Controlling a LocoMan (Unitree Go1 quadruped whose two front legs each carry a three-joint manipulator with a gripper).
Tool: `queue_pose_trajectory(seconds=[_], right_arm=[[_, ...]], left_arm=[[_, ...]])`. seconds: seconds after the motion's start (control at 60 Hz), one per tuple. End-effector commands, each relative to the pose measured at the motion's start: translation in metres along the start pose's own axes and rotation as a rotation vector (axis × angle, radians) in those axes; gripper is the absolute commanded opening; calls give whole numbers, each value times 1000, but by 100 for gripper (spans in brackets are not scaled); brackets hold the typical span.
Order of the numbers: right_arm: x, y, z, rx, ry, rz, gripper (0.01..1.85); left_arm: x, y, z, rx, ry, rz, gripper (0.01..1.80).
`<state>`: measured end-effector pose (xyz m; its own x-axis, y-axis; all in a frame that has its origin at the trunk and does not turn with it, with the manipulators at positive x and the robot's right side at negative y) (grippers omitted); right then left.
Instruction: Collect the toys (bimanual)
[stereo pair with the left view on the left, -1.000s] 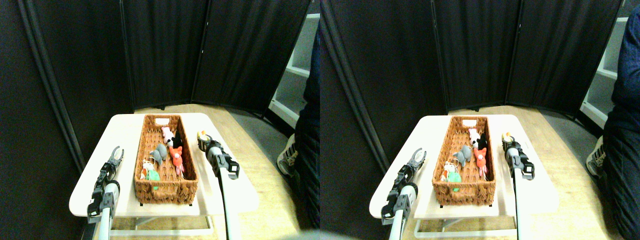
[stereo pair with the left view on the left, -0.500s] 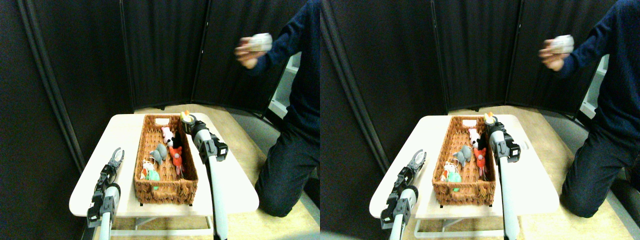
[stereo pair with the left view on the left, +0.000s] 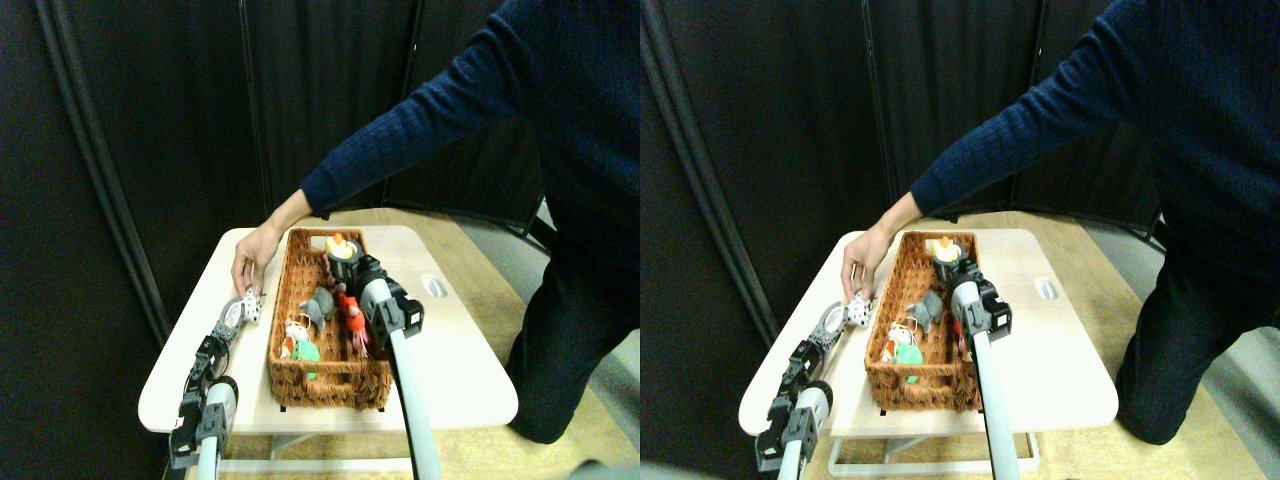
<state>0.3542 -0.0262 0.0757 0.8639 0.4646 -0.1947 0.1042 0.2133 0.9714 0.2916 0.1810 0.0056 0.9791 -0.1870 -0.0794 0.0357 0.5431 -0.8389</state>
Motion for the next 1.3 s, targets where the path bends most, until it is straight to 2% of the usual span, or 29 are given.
queue_pose_trajectory(seconds=[0.017, 0.1, 0.183, 0.25, 0.317, 0.333, 0.35, 0.367, 0.383, 0.433, 0.467, 0.517, 0.667, 0.75, 0.867, 0.933, 1.067, 1.3], right_arm=[[-4, -3, 4, 78, 19, -57, 101], [-6, -7, 10, 72, 6, -60, 109], [-8, -12, 14, 79, -24, -67, 108], [-7, -16, 18, 79, -56, -63, 96], [-6, -19, 21, 88, -66, -63, 92], [-6, -21, 23, 93, -80, -56, 83], [-6, -21, 23, 93, -80, -56, 83], [-6, -24, 24, 96, -107, -50, 63], [-6, -24, 24, 96, -107, -50, 63], [-8, -26, 24, 105, -166, -56, 19], [-8, -28, 25, 111, -200, -50, 1], [-9, -29, 26, 118, -215, -47, 1], [-9, -32, 34, 120, -251, -41, 1], [-10, -34, 37, 126, -266, -33, 1], [-11, -35, 41, 132, -280, -34, 1], [-11, -35, 42, 128, -281, -31, 1], [-12, -36, 43, 132, -290, -19, 1], [-11, -37, 47, 136, -294, -11, 1]], left_arm=[[2, -7, 5, -5, -8, -42, 2], [3, -7, 5, -37, 0, -24, 7], [5, -7, 5, -85, 5, -9, 15], [6, -9, 5, -111, 7, -1, 30], [7, -11, 6, -118, 14, -6, 40], [8, -13, 7, -120, 23, -7, 49], [8, -13, 7, -120, 23, -7, 49], [9, -14, 8, -117, 27, -9, 54], [9, -14, 8, -117, 27, -9, 54], [10, -17, 10, -103, 34, -9, 60], [11, -20, 12, -105, 52, 0, 66], [12, -23, 13, -109, 65, 9, 71], [16, -41, 17, -77, 134, 53, 103], [21, -49, 15, -84, 168, 55, 109], [29, -60, 7, -124, 183, 39, 104], [32, -62, 3, -139, 170, 35, 99], [42, -57, -5, -175, 150, 3, 82], [51, -45, -15, -191, 135, -5, 68]])
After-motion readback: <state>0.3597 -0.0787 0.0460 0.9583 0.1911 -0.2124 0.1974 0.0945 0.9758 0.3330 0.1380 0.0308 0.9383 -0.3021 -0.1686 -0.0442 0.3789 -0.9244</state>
